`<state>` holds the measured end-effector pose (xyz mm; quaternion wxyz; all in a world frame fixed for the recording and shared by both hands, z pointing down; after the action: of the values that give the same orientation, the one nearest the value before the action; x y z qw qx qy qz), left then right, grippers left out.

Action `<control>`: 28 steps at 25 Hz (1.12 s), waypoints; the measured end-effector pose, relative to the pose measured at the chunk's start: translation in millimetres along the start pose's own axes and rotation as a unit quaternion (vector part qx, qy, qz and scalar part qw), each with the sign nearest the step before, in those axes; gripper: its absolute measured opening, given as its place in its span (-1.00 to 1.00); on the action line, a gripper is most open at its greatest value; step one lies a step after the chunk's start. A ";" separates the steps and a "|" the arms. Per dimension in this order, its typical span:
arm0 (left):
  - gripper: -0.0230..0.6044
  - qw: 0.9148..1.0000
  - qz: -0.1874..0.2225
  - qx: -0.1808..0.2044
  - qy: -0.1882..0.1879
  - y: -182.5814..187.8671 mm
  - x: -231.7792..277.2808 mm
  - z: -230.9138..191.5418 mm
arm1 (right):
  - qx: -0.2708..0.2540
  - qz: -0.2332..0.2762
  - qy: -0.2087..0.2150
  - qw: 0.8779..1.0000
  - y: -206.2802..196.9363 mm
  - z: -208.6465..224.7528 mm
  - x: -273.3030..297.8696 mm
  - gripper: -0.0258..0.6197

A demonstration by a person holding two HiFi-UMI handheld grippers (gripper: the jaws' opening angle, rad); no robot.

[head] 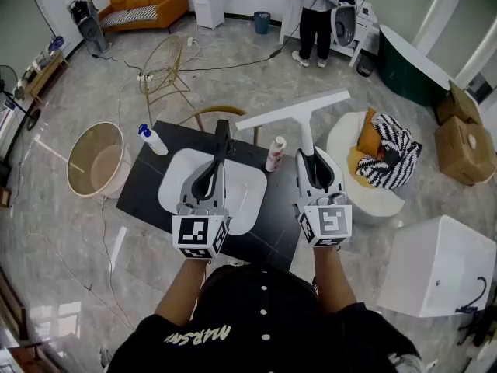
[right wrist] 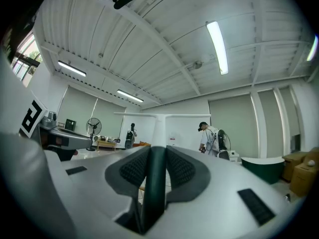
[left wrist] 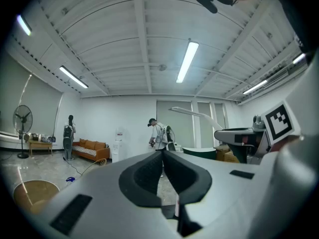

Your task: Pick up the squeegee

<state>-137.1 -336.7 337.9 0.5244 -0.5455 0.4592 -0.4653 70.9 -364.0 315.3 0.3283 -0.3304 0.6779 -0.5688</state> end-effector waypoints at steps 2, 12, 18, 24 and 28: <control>-0.86 1.000 0.000 -0.001 0.000 0.3 -1.2 -0.8 | 0.000 0.000 0.000 1.000 0.4 -1.2 -1.2 -0.65; -0.86 1.000 0.000 -0.007 -0.001 -2.2 -7.0 -6.3 | -0.006 0.004 0.003 1.000 3.9 -11.9 -4.4 -0.65; -0.86 1.000 0.003 -0.007 -0.001 -2.0 -11.9 -8.5 | -0.007 0.005 0.001 1.000 4.7 -16.6 -7.5 -0.65; -0.86 1.000 0.004 -0.007 0.000 -2.2 -14.2 -12.8 | -0.006 -0.004 0.003 1.000 -2.0 -22.9 -4.2 -0.65; -0.86 1.000 0.001 -0.011 0.005 -4.6 -16.0 -18.3 | -0.007 -0.005 0.006 1.000 -1.6 -27.1 -3.2 -0.65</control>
<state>-157.5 -323.3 342.4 0.5166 -0.5486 0.4673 -0.4624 50.6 -346.6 320.9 0.3193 -0.3323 0.6822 -0.5676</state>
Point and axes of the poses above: the fingertips, and each gripper's own axes: x forward along the fingers, z to its right, y out of its top, the point moved 3 cm from there along -x, backward along the fingers, and after that the axes turned 10 degrees about y, right-handed, at the moved point
